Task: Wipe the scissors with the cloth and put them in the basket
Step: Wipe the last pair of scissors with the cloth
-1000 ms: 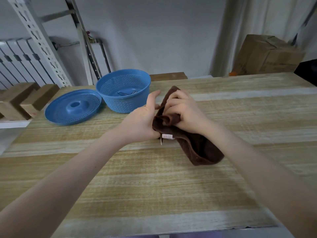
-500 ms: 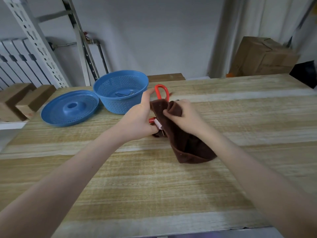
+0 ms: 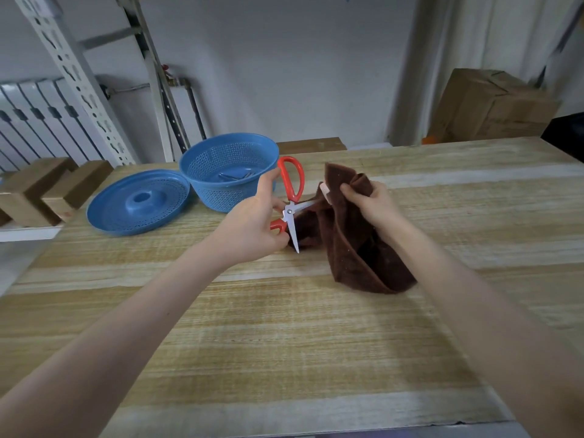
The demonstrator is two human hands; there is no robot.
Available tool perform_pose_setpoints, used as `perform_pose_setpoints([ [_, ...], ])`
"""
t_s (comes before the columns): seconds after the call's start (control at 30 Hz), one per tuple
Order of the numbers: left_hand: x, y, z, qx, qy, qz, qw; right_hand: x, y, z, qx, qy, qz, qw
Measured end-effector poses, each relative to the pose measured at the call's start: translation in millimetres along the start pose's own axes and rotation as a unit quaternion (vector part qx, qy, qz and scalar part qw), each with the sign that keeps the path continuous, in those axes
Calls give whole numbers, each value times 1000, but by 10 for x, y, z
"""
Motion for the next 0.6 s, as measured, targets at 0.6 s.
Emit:
perform_pose_setpoints([
  [0.6,-7,-6,15,3,-25,-35,999,-716,-278,-140,145,-206,-88,964],
])
Point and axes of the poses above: each hand's wrist, its own z-axis towards the middle knuckle, its own x-axis out of the back of the hand, y = z × x, the point moved 9 cm from there along z, towards the middle knuckle, and after that the axes turned 14 degrees about x, right-handed, at the moved point
